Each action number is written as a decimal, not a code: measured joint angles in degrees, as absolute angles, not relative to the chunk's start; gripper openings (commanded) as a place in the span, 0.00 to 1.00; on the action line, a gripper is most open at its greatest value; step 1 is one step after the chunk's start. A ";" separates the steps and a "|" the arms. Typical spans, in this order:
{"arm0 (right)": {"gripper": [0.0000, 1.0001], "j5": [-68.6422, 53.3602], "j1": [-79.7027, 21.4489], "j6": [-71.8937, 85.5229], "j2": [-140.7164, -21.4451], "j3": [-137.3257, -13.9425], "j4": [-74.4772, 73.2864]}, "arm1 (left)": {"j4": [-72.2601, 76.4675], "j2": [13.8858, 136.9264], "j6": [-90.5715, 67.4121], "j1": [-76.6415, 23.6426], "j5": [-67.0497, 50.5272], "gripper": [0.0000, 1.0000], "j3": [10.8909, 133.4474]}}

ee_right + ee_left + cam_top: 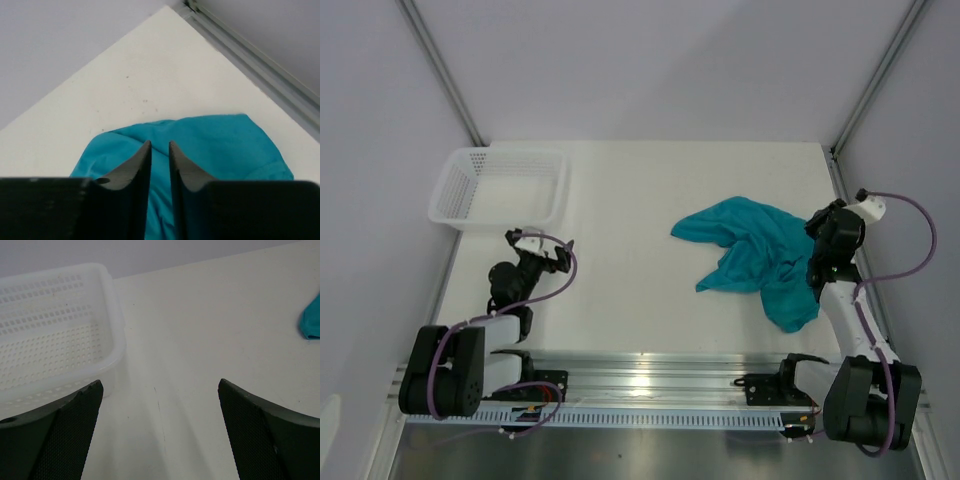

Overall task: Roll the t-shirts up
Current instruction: Move the tshirt to the center of the board

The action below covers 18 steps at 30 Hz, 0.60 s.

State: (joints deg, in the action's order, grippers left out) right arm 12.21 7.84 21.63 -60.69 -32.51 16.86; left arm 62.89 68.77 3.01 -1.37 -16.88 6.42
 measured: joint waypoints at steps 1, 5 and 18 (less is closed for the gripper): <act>0.32 14.04 7.88 23.38 -61.21 -35.42 11.88 | 63.13 67.90 3.03 -1.37 -16.91 1.00 6.09; 0.43 16.12 7.64 26.09 -66.87 -40.84 -2.07 | 57.47 58.02 4.19 -2.48 -16.88 0.99 5.67; 0.45 11.33 5.28 26.96 -98.32 -56.12 -19.09 | 13.43 41.71 21.61 -9.32 -17.17 1.00 27.49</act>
